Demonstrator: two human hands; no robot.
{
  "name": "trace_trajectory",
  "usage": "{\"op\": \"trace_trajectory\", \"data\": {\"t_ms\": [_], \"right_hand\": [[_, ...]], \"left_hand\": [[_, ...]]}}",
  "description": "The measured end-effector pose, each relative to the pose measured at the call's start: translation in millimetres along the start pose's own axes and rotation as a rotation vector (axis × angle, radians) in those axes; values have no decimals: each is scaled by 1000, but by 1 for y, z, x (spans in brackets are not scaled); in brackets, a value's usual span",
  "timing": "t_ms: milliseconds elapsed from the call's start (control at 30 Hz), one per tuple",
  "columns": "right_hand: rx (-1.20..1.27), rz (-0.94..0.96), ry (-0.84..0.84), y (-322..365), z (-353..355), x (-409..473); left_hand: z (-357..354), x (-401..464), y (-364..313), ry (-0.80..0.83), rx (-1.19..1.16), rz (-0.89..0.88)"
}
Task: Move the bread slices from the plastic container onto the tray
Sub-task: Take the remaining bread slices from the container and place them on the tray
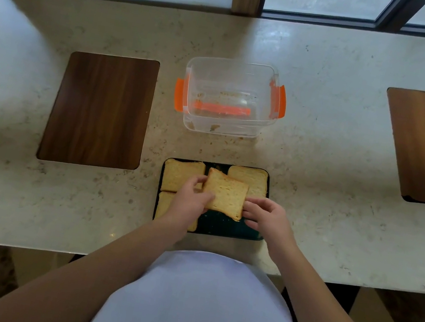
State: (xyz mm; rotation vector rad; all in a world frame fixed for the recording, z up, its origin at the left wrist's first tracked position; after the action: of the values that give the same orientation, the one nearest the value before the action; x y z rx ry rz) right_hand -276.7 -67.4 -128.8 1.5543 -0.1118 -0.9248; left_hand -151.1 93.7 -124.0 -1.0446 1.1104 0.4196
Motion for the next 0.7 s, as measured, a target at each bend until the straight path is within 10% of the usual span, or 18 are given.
{"op": "trace_trajectory", "data": {"t_ms": [267, 700], "right_hand": [[-245, 55, 77, -14, 22, -16], [-502, 107, 72, -23, 41, -21]], "left_hand": [[-26, -3, 16, 9, 494, 7], [-42, 10, 31, 58, 475, 172]]}}
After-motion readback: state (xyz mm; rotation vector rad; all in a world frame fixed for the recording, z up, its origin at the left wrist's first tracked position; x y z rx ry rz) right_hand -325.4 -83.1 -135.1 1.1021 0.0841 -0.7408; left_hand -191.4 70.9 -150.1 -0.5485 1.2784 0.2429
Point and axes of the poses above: each hand's wrist, its own x-axis towards the middle knuckle, its own z-axis out of the back of the hand, y = z × x, the point moved 6 cm from there along x, towards the middle knuckle, and after that the axes turned 15 degrees about z, right-handed, at the moved point
